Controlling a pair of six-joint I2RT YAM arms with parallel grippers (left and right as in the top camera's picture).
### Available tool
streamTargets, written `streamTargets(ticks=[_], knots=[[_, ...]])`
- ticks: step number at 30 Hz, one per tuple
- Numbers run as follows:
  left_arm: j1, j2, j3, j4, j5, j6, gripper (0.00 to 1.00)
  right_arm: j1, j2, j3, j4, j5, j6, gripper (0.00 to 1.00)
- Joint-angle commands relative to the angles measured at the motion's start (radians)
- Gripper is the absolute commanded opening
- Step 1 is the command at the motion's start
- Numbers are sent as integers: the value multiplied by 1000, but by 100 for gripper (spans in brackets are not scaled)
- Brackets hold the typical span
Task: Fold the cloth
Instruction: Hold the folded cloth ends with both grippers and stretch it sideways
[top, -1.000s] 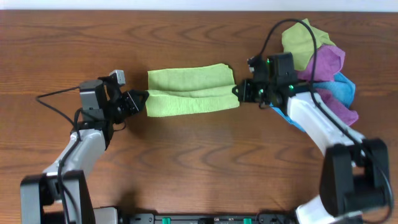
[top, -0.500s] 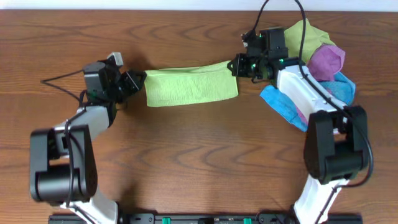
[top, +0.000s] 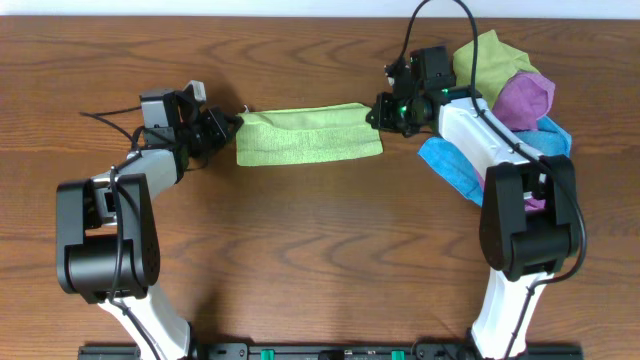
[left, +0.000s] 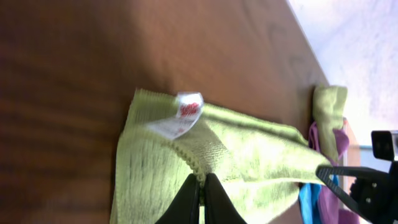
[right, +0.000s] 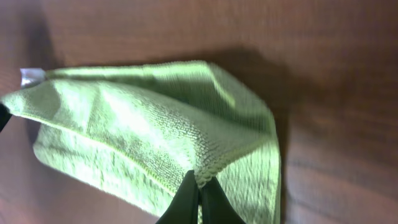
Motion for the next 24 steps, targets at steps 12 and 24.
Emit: streamTargets(ticks=[12,24], knots=[[-1,13,13,-98,20,84,5,-5,8,24,-95,71,-57,2],[-1,13,13,-117,-20,85,5,0,8,24,-126,93,-68,41]])
